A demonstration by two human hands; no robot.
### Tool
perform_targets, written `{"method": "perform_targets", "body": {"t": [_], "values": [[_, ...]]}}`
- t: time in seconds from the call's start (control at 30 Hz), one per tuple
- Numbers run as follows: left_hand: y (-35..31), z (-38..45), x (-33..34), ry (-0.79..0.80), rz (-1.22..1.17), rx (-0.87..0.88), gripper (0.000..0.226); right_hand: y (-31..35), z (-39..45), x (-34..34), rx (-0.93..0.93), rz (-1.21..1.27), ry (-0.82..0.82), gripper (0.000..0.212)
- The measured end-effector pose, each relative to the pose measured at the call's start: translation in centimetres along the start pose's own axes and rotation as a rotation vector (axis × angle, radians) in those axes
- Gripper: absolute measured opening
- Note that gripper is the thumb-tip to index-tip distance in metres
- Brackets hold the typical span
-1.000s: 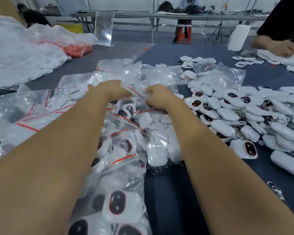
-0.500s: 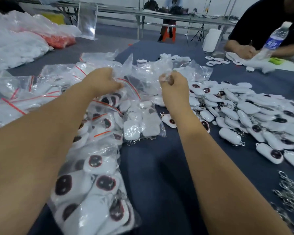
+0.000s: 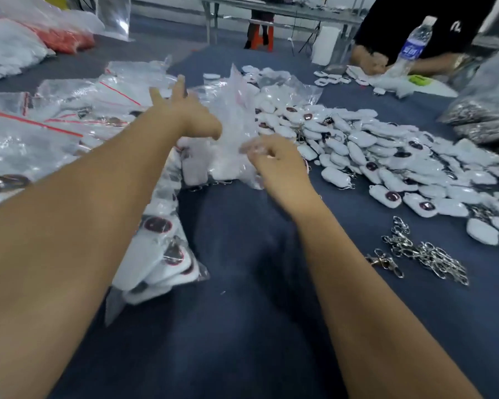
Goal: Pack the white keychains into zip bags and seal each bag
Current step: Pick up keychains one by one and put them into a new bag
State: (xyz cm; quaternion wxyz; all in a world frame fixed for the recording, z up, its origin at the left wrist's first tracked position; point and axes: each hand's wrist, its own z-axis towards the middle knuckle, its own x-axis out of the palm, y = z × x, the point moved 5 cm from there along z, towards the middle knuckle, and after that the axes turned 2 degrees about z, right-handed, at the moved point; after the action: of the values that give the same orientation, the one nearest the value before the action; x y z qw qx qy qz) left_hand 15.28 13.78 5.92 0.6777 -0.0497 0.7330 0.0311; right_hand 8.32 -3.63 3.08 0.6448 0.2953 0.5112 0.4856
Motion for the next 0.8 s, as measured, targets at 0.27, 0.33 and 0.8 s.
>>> {"method": "perform_targets", "body": {"t": [0.27, 0.33, 0.8], "values": [[-3.0, -6.2, -3.9, 0.017, -0.301, -0.13, 0.111, -4.5, -5.8, -5.1, 0.317, 0.479, -0.252, 0.024], [-5.2, -7.8, -4.9, -0.3, -0.236, -0.105, 0.1, -4.9, -6.4, -5.1, 0.319, 0.525, -0.25, 0.02], [-14.8, -9.7, 6.9, -0.151, -1.76, -0.018, 0.036, -6.2, -7.6, -9.6, 0.382, 0.353, -0.667, 0.023]]}}
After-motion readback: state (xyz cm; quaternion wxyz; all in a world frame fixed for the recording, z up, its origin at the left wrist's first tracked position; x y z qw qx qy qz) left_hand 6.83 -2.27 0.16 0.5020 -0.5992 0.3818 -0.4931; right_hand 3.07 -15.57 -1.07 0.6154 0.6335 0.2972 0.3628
